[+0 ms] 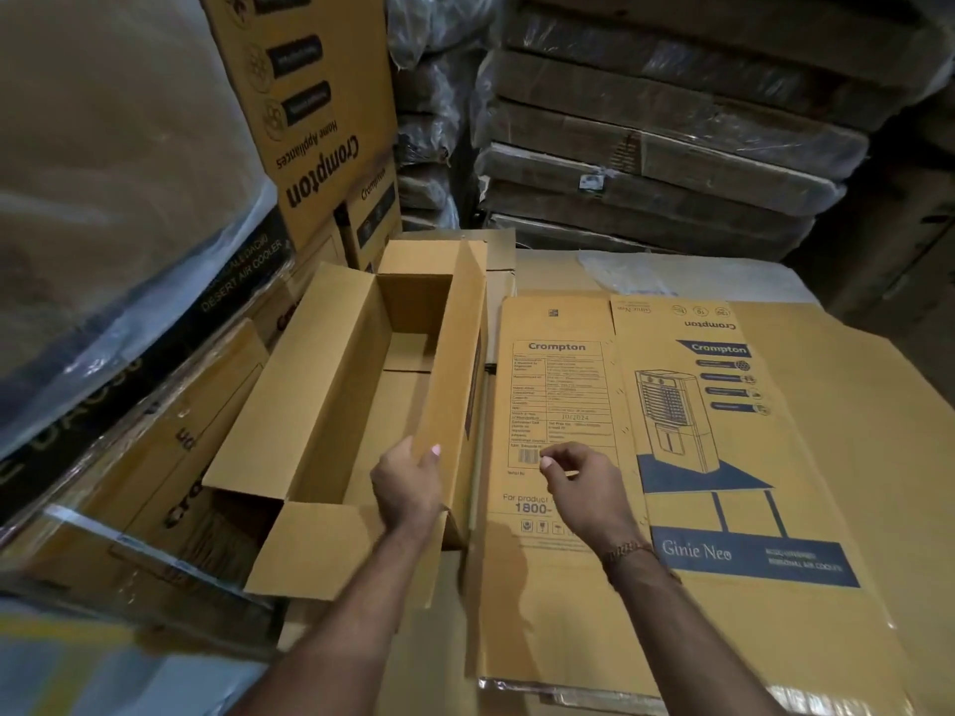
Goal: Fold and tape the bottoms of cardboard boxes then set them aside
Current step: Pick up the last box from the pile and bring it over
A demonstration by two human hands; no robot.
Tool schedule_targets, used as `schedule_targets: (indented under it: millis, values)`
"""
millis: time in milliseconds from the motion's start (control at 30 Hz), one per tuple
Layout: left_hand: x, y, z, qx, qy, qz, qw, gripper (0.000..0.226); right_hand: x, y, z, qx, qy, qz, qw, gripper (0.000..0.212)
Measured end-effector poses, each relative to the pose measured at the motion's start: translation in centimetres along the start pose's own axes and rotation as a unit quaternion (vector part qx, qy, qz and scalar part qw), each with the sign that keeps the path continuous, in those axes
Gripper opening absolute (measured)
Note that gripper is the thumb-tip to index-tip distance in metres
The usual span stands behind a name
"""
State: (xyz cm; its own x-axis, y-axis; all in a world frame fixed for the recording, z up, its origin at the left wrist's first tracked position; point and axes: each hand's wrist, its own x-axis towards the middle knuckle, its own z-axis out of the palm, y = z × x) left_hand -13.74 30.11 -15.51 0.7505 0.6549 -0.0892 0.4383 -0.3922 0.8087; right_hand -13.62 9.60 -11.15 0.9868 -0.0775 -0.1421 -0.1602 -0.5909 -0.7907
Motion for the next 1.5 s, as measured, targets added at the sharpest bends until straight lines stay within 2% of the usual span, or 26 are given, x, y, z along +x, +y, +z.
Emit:
schedule_targets:
  millis: [67,133,200,300,367,467,500,533,567,633,700,733,800,900,967,1100,1233,1367,1500]
  values:
    - [-0.3,0.8,0.1,0.025,0.009,0.077,0.997,0.027,0.5,-1.2,1.0,-0.041,-0.035,-0.028,0.998,0.023]
    - [-0.9,1.6,0.4,0.070,0.016,0.154,0.985,0.019,1.6,-2.6,1.2,-0.098,-0.054,-0.073,0.991,0.041]
    - [-1.5,2.4,0.5,0.108,0.020,0.215,0.970,0.012,3.1,-4.6,0.7,-0.127,-0.043,-0.119,0.984,0.046]
    - [-2.8,2.3,0.9,0.177,-0.019,0.303,0.936,0.026,5.5,-7.4,-0.1,-0.125,-0.017,-0.135,0.983,0.056]
    - [-3.7,1.2,2.0,0.226,-0.092,0.344,0.907,0.045,6.9,-8.1,0.2,-0.129,-0.049,-0.095,0.986,0.061]
    - [-4.0,-1.6,4.3,0.282,-0.307,0.283,0.864,0.085,7.0,-7.4,1.8,-0.142,-0.120,-0.031,0.982,0.063]
    - [-3.9,-2.6,5.0,0.282,-0.340,0.262,0.858,0.090,6.8,-6.8,2.3,-0.144,-0.124,-0.026,0.982,0.062]
    - [-3.7,-3.4,5.6,0.261,-0.346,0.233,0.871,0.090,6.5,-6.1,2.7,-0.146,-0.123,-0.023,0.981,0.060]
    - [-3.4,-4.0,6.2,0.232,-0.330,0.197,0.894,0.090,6.2,-5.4,3.0,-0.151,-0.121,-0.025,0.981,0.059]
    - [-2.8,-4.7,7.1,0.199,-0.268,0.128,0.934,0.107,5.9,-4.4,3.3,-0.183,-0.124,-0.033,0.975,0.058]
    - [-1.5,-5.0,8.0,0.170,-0.246,0.051,0.953,0.115,5.8,-3.6,3.0,-0.220,-0.122,-0.039,0.967,0.056]
    - [-0.9,-4.9,8.3,0.145,-0.249,0.009,0.958,0.110,5.7,-3.4,2.6,-0.232,-0.118,-0.041,0.965,0.055]
    - [-0.2,-4.3,8.7,0.119,-0.234,-0.036,0.964,0.081,5.8,-3.2,1.7,-0.243,-0.110,-0.048,0.963,0.050]
    - [-0.2,-3.7,8.6,0.195,-0.166,-0.015,0.967,0.035,6.2,-3.1,0.1,-0.257,-0.110,-0.063,0.958,0.044]
    - [-0.1,-3.6,8.4,0.251,-0.122,0.018,0.960,0.022,6.6,-3.0,-0.8,-0.276,-0.107,-0.079,0.952,0.041]
    - [-0.2,-1.7,6.4,0.294,-0.070,0.071,0.951,0.021,7.3,-3.5,-1.9,-0.357,-0.102,-0.132,0.919,0.042]
    - [-0.7,2.7,3.4,0.311,-0.039,0.113,0.943,0.021,8.1,-5.6,-2.1,-0.434,-0.061,-0.195,0.877,0.049]
    - [-1.1,6.7,-2.3,0.341,-0.027,0.123,0.932,0.020,8.7,-7.3,-1.8,-0.466,-0.018,-0.261,0.845,0.085]
    - [-1.6,9.8,-7.7,0.304,-0.034,0.095,0.947,0.033,8.5,-9.4,-1.3,-0.465,-0.009,-0.287,0.838,0.109]
